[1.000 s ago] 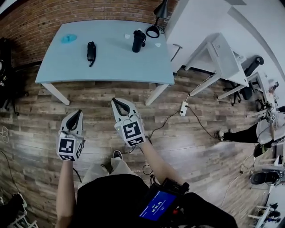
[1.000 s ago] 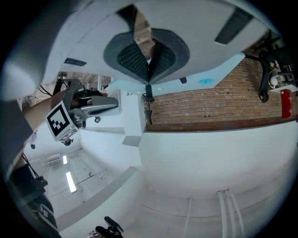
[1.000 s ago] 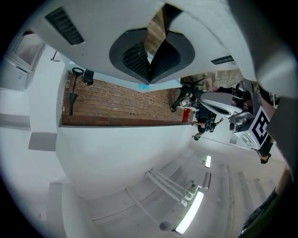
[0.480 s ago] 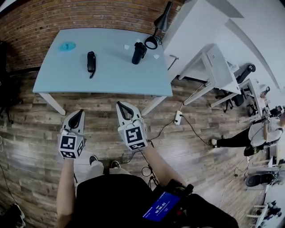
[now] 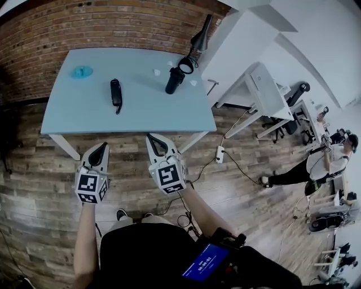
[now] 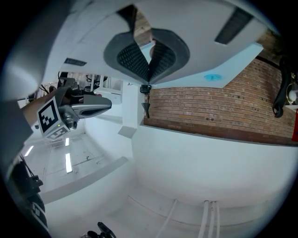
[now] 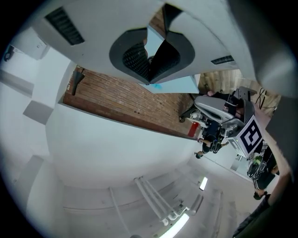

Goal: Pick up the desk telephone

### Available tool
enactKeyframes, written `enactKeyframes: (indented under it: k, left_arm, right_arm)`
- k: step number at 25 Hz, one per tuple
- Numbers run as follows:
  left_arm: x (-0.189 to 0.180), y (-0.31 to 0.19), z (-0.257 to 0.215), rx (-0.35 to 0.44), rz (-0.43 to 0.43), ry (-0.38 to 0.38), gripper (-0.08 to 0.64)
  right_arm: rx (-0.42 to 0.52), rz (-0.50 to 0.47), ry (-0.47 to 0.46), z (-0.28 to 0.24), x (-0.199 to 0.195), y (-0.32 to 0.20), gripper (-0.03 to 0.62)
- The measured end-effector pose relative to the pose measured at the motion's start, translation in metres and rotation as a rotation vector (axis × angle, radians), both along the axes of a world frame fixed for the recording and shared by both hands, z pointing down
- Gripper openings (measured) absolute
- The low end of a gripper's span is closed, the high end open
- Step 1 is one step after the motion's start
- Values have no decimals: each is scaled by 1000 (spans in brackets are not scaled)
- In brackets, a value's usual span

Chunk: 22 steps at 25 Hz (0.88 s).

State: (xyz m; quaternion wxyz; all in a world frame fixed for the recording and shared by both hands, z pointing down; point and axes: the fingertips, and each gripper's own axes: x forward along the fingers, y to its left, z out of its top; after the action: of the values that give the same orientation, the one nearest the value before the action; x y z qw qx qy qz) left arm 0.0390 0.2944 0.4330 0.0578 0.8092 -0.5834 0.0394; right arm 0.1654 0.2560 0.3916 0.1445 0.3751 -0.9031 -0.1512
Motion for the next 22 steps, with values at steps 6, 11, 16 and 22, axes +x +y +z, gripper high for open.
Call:
enactKeyframes:
  k: [6, 11, 16, 22]
  left_arm:
    - [-22, -6, 16, -34, 8, 49, 15]
    - [-32, -21, 39, -85, -9, 46, 15]
    - [-38, -57, 50, -130, -30, 18, 15]
    - [-37, -97, 56, -190, -72, -15, 17]
  right_arm:
    - [-43, -5, 11, 13, -31, -3, 14]
    - [-80, -29, 7, 34, -41, -25, 14]
    - [-109, -27, -58, 44, -41, -74, 14]
    - [-157, -32, -141, 54, -26, -133, 14]
